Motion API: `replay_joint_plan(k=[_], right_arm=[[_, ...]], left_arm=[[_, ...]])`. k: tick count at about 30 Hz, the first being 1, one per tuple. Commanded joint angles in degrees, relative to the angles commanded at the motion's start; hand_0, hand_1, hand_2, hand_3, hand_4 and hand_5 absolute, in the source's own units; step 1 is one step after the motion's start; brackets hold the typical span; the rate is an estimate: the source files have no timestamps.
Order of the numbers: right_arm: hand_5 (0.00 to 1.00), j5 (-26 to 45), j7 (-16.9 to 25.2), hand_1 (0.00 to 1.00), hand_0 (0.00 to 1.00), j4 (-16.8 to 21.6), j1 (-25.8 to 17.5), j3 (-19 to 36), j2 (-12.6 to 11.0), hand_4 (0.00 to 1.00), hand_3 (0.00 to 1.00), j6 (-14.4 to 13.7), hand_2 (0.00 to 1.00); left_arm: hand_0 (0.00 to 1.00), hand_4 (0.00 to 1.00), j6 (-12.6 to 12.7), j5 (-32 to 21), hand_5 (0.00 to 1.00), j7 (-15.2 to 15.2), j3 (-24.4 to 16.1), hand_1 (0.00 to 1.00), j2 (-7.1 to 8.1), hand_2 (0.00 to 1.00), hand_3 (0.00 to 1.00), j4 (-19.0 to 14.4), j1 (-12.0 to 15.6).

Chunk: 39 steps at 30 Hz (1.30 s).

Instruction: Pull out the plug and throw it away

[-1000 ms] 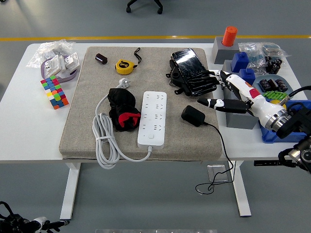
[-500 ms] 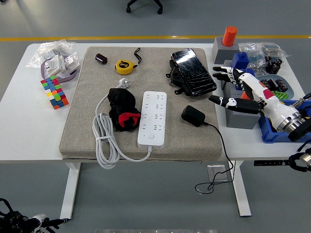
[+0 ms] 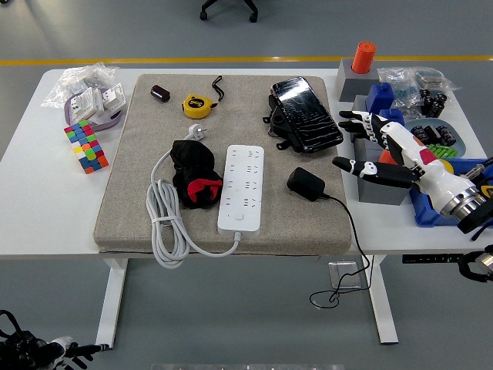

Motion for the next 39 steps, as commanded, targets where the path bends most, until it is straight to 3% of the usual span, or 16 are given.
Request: replay_joint_plan(k=[11, 24, 35, 39], right_arm=[[0.537, 0.0, 0.4, 0.838, 0.793, 1.6, -0.1, -0.1, 0.0, 0.998, 0.873, -0.4, 0.813], [0.53, 0.1, 0.3, 0.833, 0.793, 2.7, 0.3, 0.6, -0.8, 0.998, 0.868, -0.5, 0.81], [0.516, -0.3, 0.4, 0.832, 0.791, 3.2, -0.8, 1.2, 0.6, 0.998, 0.866, -0.5, 0.809], [0.516, -0.3, 0.2, 0.832, 0.791, 2.8, -1.1, 0.6, 0.6, 0.998, 0.866, -0.3, 0.809]], left_arm=[[0.533, 0.834, -0.3, 1.0, 0.702, 0.4, -0.6, 0.664, 0.37, 0.692, 0.669, 0.1, -0.2], [0.534, 0.835, 0.1, -0.7, 0.701, -0.3, 0.4, 0.665, -0.41, 0.692, 0.669, 0.0, -0.1], [0.534, 0.837, 0.0, 0.1, 0.702, 0.2, -0.3, 0.664, 0.64, 0.693, 0.67, 0.4, 0.7], [0.534, 0.837, 0.1, -0.4, 0.702, 0.1, 0.0, 0.664, 0.37, 0.693, 0.67, 0.5, 1.1]])
